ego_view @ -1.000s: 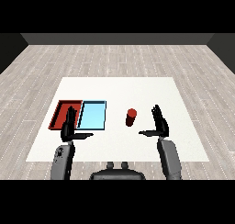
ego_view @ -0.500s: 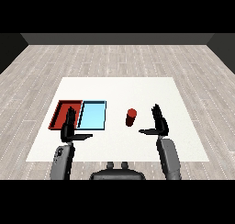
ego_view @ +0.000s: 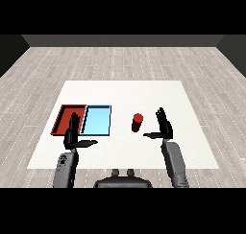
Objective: Pick the red can and put it in the red box
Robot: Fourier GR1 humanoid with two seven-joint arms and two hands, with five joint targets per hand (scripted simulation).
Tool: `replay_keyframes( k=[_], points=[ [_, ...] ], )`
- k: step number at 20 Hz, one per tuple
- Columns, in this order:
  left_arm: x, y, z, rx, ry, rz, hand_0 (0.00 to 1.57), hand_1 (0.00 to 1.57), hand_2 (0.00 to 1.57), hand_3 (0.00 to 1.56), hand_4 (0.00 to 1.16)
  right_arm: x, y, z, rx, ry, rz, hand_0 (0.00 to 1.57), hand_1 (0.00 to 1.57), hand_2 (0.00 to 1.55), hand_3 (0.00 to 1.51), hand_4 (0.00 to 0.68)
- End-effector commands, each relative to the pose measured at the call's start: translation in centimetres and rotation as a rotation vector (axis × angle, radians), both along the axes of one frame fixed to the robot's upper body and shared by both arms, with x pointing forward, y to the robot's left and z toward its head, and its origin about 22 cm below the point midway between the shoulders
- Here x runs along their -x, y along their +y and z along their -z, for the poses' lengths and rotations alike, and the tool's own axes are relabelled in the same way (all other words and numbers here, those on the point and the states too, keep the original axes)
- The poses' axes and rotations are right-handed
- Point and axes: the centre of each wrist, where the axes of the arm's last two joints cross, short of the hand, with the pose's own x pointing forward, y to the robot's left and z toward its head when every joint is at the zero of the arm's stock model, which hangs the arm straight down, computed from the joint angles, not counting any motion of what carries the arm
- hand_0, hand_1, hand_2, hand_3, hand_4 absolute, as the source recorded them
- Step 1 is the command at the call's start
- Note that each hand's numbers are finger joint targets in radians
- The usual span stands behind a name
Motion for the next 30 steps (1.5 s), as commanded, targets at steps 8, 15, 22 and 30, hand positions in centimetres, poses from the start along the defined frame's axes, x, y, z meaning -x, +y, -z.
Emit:
replay_keyframes(
  k=[8, 15, 22, 30],
  points=[
    [-0.4, 0.0, -0.3, 0.02, 0.013, 0.001, 0.0, 0.0, 0.0, 0.0, 0.0, -2.8, 3.1, 3.1, -0.071, 0.059, -0.006, 0.0, 0.0, 0.0, 0.0, 0.0],
    [1.0, -0.3, -0.5, 0.033, 0.013, 0.009, 0.0, 0.0, 0.0, 0.0, 0.0, -4.2, 4.2, 3.3, -0.084, 0.058, -0.017, 0.0, 0.0, 0.0, 0.0, 0.0],
    [0.4, -1.2, -1.5, 0.038, -0.005, -0.002, 0.0, 0.0, 0.0, 0.0, 0.0, -3.3, 5.2, 4.2, -0.137, 0.085, -0.018, 0.0, 0.0, 0.0, 0.0, 0.0],
    [-2.0, -0.3, 0.0, 0.052, -0.017, 0.016, 0.0, 0.0, 0.0, 0.0, 0.0, -3.0, 7.1, 4.8, -0.133, 0.09, -0.039, 0.0, 0.0, 0.0, 0.0, 0.0]
  ],
)
